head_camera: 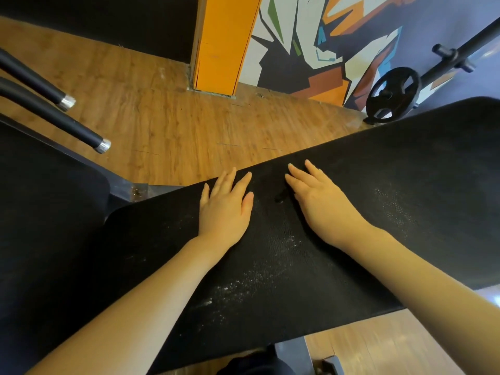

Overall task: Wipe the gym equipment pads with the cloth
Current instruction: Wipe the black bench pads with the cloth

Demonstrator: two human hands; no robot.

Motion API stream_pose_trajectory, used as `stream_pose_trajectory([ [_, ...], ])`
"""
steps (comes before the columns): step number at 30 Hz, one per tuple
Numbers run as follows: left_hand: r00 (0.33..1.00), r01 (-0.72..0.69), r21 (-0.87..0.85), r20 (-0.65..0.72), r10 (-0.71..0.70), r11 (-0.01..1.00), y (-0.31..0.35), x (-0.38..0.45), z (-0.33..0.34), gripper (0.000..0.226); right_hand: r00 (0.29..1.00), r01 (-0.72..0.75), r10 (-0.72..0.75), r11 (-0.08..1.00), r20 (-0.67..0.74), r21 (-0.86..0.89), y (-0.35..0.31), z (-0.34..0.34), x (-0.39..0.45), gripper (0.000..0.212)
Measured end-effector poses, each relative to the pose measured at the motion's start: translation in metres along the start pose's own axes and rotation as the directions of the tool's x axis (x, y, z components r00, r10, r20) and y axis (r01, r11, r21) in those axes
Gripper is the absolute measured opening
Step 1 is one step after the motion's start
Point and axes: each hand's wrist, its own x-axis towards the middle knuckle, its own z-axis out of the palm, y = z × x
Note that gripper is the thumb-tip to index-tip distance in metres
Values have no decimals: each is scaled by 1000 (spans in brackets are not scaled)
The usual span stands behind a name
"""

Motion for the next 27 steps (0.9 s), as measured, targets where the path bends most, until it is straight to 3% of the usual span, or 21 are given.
stream_pose_trajectory([
  [6, 999, -36, 16, -6, 37, 999, -7, -30, 1, 54, 983, 168, -157, 979, 90, -118, -7, -4, -79, 65],
  [10, 998, -39, 17, -52, 39, 999, -7, -30, 4, 55, 986, 162, -158, 981, 49, -109, -17, -3, -38, 54],
  [14, 998, -26, 17, -51, 27, 1000, -8, -30, 4, 51, 998, 59, -59, 998, 37, -4, -35, -3, -1, 52],
  [21, 998, -23, -2, -51, 22, 1000, -8, -32, 4, 49, 960, 271, -252, 947, 122, -171, -20, -5, -113, 72],
  [23, 999, -22, -4, -47, 21, 1000, -6, -32, 4, 49, 961, 257, -233, 950, 148, -176, -17, -6, -102, 71],
  [27, 999, -18, -7, -48, 18, 1000, -4, -31, 1, 50, 995, 97, -96, 994, 24, -53, -15, -8, -26, 52],
])
